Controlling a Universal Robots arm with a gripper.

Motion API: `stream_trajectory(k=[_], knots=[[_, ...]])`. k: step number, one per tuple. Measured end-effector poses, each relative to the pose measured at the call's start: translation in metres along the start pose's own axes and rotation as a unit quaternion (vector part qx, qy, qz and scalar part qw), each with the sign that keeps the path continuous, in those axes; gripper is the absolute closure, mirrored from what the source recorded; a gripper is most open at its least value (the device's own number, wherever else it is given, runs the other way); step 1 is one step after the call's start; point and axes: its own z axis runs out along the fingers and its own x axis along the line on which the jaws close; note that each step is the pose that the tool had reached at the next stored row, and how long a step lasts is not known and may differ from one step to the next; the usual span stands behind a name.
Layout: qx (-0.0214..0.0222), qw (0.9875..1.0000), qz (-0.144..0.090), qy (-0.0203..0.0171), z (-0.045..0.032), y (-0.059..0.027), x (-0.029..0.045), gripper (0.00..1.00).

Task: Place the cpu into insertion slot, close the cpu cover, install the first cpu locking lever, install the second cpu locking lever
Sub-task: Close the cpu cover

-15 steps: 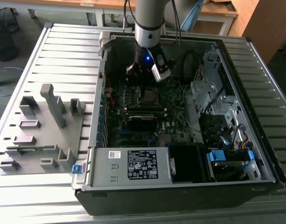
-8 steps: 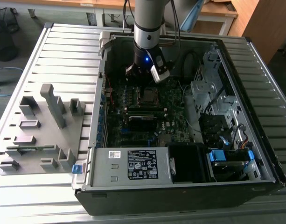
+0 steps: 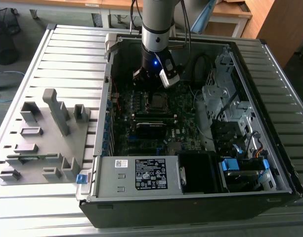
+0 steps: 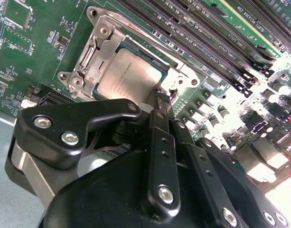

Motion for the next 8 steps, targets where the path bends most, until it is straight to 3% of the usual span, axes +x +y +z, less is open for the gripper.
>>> stream_trajectory(k=[8], knots=[[0.0, 1.0, 0.007, 0.0, 0.0001, 0.0, 0.0003, 0.9]])
